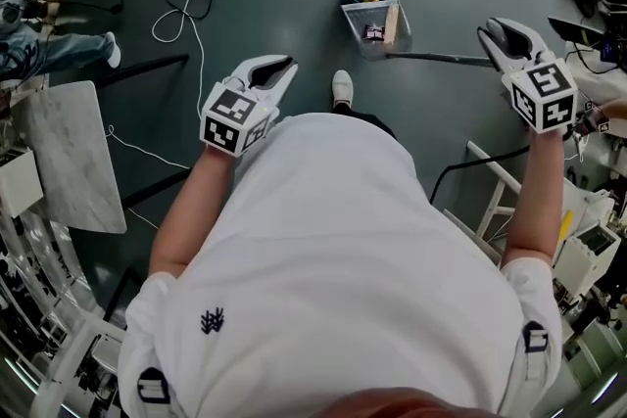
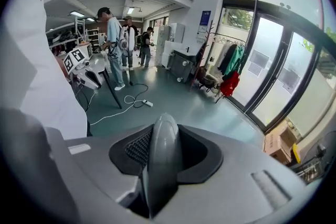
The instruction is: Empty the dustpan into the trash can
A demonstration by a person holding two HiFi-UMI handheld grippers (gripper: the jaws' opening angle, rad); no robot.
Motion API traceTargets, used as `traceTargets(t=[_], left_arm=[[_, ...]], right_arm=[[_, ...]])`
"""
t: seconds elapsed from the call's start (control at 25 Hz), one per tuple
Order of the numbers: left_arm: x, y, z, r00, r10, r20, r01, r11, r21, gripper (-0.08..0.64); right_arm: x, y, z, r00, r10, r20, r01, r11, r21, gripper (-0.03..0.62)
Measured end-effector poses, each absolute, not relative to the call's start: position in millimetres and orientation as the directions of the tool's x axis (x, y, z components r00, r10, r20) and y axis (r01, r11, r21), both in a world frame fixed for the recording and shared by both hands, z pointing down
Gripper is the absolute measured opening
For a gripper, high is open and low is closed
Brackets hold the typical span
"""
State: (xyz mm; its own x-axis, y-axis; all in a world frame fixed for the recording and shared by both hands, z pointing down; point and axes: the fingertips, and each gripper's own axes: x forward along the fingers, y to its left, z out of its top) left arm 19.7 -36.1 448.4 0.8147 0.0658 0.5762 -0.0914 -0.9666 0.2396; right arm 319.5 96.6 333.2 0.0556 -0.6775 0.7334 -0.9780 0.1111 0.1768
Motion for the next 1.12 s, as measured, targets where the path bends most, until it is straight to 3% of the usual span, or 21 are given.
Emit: traceTargets(t=[0.48,1.12], left_arm=[[62,-57,452,0.81,-0.088,0.579,-0.264,-0.938,0.226,0.095],[50,-88,464,0.751,-0.191,0.633,-0.416,-0.88,0.229,0.095]], right_arm=[[401,8,359,-0.047,-0.612,0.789,-0.89,0.385,0.245,0.112],[455,-69,441,-0.04,-0.461,0.887,-0.725,0.624,0.292,0.11]])
